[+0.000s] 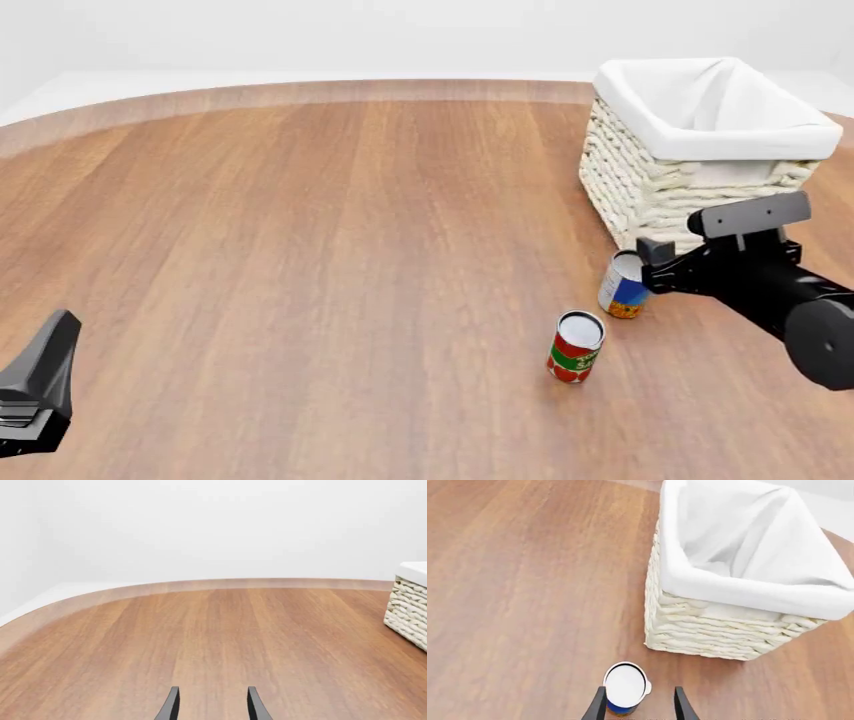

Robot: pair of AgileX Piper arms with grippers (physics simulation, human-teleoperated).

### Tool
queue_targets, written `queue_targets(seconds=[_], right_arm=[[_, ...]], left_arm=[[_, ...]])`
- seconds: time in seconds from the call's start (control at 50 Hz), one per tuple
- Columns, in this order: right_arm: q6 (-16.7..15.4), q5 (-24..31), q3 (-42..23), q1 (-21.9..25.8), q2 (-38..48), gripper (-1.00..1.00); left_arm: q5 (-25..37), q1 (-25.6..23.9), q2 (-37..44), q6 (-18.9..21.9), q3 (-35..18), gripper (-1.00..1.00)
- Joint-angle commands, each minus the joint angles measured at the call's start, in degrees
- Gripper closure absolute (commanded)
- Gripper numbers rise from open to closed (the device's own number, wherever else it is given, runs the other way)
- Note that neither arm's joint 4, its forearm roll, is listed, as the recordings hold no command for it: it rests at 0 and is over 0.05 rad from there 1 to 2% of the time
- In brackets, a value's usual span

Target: Pick up the alphabet soup and the cream cheese box, and put them in the basket.

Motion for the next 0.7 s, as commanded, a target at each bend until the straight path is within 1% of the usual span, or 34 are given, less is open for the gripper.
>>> queue_targets(seconds=[0.02,0.14,0.7], right_arm=[[0.44,0.16,-0.85,-0.86,2.66,-1.00],[0.45,-0.23,-1.52,-0.45,5.18,-1.00],[0.86,-2.17,-1.07,1.09,11.57,-1.00]], left_arm=[[0.00,0.00,0.00,0.00,0.00,-1.00],[0.00,0.00,0.00,0.00,0.00,-1.00],[0.00,0.00,0.00,0.00,0.00,-1.00]])
